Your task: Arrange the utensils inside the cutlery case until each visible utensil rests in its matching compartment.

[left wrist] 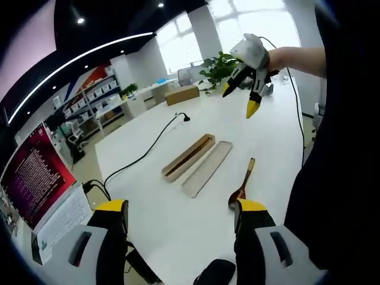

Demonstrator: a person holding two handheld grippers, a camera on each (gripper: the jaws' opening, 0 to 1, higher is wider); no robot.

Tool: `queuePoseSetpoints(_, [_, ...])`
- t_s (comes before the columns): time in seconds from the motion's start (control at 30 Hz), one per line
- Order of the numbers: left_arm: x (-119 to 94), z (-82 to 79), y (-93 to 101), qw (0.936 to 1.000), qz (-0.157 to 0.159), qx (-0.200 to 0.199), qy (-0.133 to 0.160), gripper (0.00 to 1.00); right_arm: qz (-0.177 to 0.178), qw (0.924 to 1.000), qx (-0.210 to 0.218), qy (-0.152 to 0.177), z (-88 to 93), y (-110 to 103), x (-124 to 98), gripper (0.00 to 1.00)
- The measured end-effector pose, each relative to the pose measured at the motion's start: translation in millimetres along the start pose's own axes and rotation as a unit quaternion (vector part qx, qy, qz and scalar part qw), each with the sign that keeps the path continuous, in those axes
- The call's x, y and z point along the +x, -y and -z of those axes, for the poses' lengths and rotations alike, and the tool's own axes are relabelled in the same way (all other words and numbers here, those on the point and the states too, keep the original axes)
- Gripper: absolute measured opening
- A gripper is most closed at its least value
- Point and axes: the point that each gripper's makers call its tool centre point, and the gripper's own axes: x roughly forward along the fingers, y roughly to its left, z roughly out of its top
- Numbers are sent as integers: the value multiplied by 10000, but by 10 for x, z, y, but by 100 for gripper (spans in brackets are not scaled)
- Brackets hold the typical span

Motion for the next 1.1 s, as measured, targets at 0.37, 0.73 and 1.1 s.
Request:
queuePoseSetpoints(0.37, [58,83,123,9994,322,-85,54,79,35,9994,343,-34,256,-236,-117,70])
queuePoseSetpoints(0.73, [40,38,160,9992,384,-88,64,81,56,9976,675,153,340,-420,-226,72])
queuePoseSetpoints(1.1, [80,-12,121,9984,451,-234,262,85,-15,9973,716,148,381,-548,-250,73])
